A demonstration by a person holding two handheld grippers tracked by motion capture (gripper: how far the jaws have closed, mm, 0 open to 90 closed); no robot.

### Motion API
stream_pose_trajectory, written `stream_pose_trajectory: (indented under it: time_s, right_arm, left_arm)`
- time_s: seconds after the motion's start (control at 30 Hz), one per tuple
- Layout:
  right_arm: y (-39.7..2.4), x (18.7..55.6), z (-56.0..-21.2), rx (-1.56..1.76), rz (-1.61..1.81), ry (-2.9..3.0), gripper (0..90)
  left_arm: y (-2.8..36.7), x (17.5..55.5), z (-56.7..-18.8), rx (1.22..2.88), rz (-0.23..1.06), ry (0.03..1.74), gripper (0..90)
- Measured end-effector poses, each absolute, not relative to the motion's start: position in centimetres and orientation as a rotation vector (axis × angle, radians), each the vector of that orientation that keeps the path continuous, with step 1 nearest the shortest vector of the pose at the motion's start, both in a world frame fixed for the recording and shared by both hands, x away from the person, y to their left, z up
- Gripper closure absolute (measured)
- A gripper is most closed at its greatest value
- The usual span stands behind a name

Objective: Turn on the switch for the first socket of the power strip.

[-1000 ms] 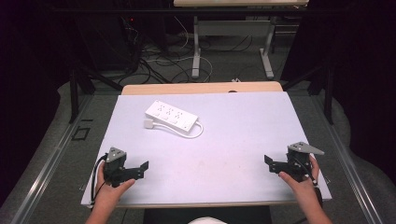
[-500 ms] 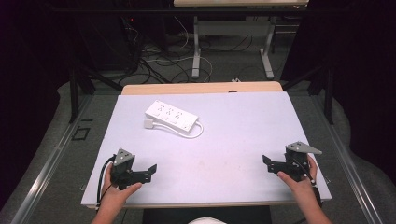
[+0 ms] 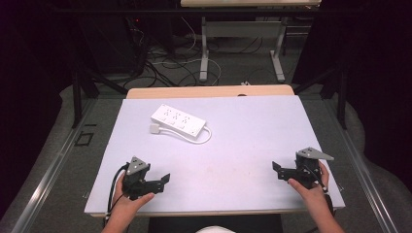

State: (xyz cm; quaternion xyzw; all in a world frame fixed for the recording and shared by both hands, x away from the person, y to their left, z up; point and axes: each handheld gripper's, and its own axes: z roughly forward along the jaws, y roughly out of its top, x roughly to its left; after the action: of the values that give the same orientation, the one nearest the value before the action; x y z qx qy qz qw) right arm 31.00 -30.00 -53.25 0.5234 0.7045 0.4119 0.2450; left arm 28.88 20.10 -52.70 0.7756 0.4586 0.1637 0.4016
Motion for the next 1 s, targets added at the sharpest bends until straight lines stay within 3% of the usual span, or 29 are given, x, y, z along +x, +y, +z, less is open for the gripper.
stream_pose_trajectory:
  time_s: [0.17,0.77,1.0]
  right_arm:
    - [-30.0,31.0,-53.2,1.429,1.122,1.923,1.9]
    - [-29.9,31.0,-53.4,1.436,1.124,1.926,2.4]
    - [-29.9,31.1,-53.4,1.436,1.119,1.929,2.6]
  left_arm:
    - [19.5,28.8,-52.6,1.981,0.407,1.151,17.3]
    - [17.5,29.7,-51.4,1.972,0.384,1.158,42.9]
    - [16.8,30.5,-50.5,1.948,0.385,1.159,46.5]
